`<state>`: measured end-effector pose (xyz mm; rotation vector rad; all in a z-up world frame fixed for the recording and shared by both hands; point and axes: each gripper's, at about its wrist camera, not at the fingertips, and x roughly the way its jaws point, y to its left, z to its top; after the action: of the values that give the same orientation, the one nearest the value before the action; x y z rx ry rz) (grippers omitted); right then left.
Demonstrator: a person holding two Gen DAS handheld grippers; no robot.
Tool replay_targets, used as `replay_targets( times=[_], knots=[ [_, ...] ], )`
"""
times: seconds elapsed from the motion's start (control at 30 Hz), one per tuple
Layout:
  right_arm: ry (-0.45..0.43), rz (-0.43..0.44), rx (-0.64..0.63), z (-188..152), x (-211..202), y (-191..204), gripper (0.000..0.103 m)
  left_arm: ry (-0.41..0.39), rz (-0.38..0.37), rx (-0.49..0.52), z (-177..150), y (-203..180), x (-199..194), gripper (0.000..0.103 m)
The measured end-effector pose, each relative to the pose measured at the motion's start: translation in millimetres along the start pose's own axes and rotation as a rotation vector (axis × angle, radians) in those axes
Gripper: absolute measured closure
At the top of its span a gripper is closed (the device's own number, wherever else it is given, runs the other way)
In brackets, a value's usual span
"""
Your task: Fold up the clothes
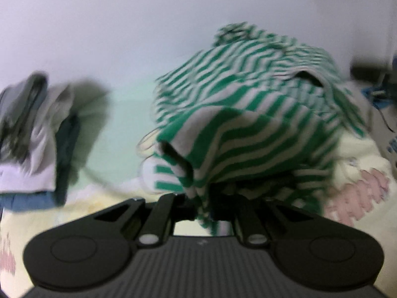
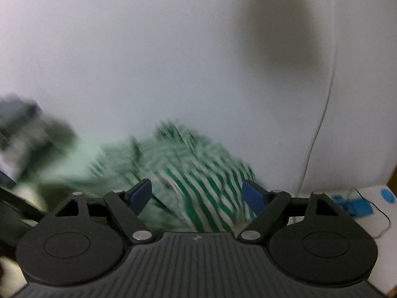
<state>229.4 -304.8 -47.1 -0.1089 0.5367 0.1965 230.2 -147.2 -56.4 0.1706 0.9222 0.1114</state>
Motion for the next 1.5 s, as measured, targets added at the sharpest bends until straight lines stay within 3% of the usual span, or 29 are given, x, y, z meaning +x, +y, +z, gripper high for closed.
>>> replay_targets(
  times=[0.13,0.17,0.23,0.27,0.33,0.4,0.67,0.97,1.17,1.5],
  knots=[
    [0.096,-0.042,-0.001,-13.3,60.4,4.5,0.023,0.018,0.015,-0.026,-4.6,13.8,-0.3,0.094],
    [0.105,-0.053,0.008,-15.0,71.7,5.3,0.028,0.021,0.017,-0.031,-5.8,16.6,-0.9,0.094],
    [0.131,-0.061,0.043,-18.0,90.2,2.4,0.053,0.026,0.010,-0.046,-7.1,21.7,-2.6,0.094],
    [0.149,-0.037,0.088,-16.8,93.8,-3.2,0.073,0.026,0.007,-0.054,-7.7,24.5,-4.1,0.094],
    [0.164,0.006,0.165,-12.2,94.5,-10.8,0.083,0.022,0.005,-0.067,-7.6,30.3,-7.6,0.094],
    [0.123,0.010,0.138,-5.2,78.5,-6.2,0.090,0.017,0.003,-0.079,-7.5,35.9,-11.2,0.094],
    [-0.034,0.088,0.153,21.1,-15.7,-16.3,0.095,-0.009,0.024,-0.087,-15.7,54.7,-40.4,0.094],
    [-0.113,0.188,0.262,40.4,-106.0,-9.5,0.095,-0.029,0.082,-0.101,-42.5,99.2,-88.0,0.095],
    [-0.148,0.270,0.269,48.2,-160.4,31.4,0.095,-0.051,0.074,-0.120,-70.9,132.1,-118.0,0.095],
    [-0.236,0.399,0.164,54.1,-259.5,143.6,0.095,-0.053,0.095,-0.143,-147.9,219.4,-171.9,0.095]
  ],
)
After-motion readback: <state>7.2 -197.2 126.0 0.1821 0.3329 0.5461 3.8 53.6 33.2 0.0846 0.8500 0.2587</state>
